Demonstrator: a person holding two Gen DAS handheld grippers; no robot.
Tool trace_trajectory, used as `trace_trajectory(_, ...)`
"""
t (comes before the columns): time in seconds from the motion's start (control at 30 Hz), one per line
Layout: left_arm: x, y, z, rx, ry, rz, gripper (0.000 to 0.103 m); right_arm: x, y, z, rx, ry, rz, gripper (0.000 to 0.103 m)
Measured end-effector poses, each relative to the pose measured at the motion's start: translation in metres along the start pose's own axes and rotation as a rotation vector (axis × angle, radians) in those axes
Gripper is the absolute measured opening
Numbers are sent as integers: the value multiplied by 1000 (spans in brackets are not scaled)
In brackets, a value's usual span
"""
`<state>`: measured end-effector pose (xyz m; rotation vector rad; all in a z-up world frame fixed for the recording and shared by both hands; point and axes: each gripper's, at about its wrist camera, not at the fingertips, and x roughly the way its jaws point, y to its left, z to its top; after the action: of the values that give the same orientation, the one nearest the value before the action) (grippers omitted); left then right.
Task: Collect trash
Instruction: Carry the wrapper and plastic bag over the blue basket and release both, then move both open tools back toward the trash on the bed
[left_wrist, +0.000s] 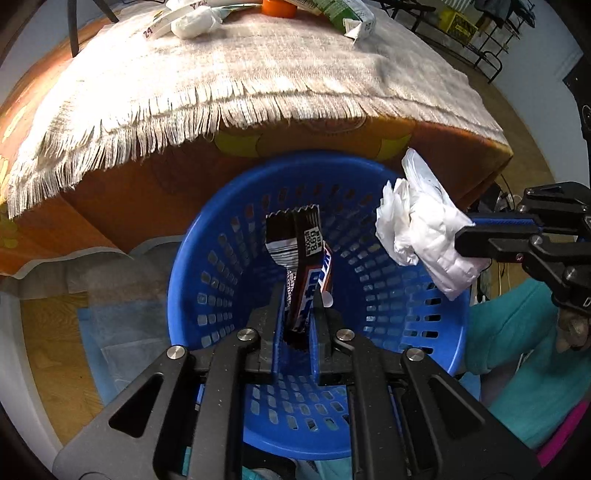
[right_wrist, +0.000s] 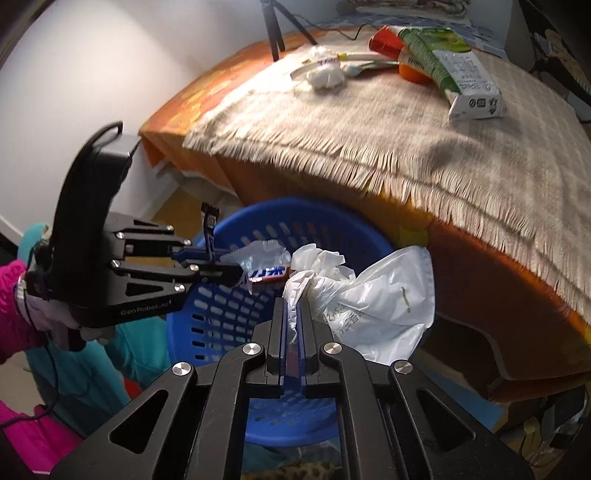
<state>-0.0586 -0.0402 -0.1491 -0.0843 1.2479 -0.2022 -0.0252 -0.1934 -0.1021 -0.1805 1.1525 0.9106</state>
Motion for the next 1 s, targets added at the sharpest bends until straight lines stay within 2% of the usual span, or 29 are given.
trace_trajectory(0.1,4,0,-1,9,5,2,10,4,0,-2,1,15,2,4)
trace_trajectory(0.3,9,-6,0,24,13,11,30,9,-2,-5,14,48,-1,7)
trace_trajectory(0.37,9,-5,0,26,13,16,33,10,-2,-5,12,51,-1,9)
trace_trajectory(0.43,10,-5,-1,27,14,20,36,9,-2,-5,9,51,-9,18)
trace_trajectory(0.47,9,-5,-1,26,13,22,39,10,-2,-4,10,50,-14,31)
trace_trajectory(0.5,9,-5,-1,24,11,23,47,9,-3,-5,14,46,-16,44)
trace_trajectory(0.53,9,-5,-2,22,7,25,51,9,-3,-4,16,42,-16,48)
trace_trajectory(0.7,5,1,-4,9,1,27,51,6,-6,-1,24,34,-32,50)
trace_trajectory(0.77,5,2,-3,1,4,24,55,7,-8,1,27,34,-44,55)
trace_trajectory(0.83,3,2,-3,-1,-4,24,65,6,-9,1,29,31,-56,61)
trace_trajectory(1.0,2,2,-2,1,-5,27,67,2,-13,4,43,15,-80,63)
